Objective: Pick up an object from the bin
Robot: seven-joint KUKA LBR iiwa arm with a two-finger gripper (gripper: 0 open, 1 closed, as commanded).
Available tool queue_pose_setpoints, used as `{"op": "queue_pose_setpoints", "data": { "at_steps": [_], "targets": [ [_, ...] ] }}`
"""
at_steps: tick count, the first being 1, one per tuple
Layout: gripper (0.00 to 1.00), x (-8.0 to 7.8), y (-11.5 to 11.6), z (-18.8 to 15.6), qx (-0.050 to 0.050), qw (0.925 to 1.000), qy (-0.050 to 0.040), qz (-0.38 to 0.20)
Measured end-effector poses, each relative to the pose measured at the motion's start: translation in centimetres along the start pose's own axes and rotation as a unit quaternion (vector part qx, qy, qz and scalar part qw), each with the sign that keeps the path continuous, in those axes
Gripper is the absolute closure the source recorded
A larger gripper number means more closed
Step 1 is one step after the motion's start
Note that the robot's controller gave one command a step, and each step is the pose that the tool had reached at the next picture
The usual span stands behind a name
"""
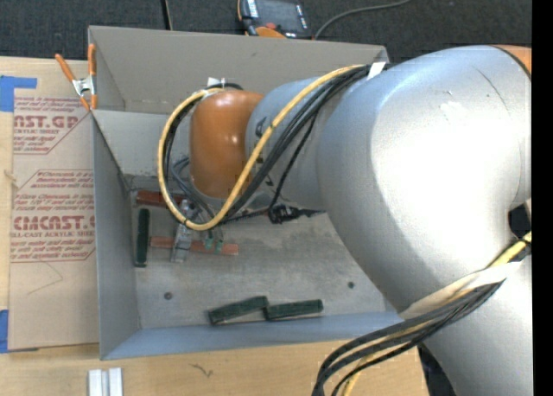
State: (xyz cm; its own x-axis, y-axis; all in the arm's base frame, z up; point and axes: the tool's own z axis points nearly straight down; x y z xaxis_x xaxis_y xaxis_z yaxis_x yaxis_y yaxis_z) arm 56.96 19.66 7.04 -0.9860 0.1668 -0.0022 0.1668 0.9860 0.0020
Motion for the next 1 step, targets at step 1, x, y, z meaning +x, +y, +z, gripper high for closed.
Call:
{"op": "queue_pose_setpoints", "data": {
  "at_steps": [1],
  "targets": [
    [1.00,-1.30,-1.83,-17.22,-0.001,0.9996,-0.0039,-0.027]
  ]
}}
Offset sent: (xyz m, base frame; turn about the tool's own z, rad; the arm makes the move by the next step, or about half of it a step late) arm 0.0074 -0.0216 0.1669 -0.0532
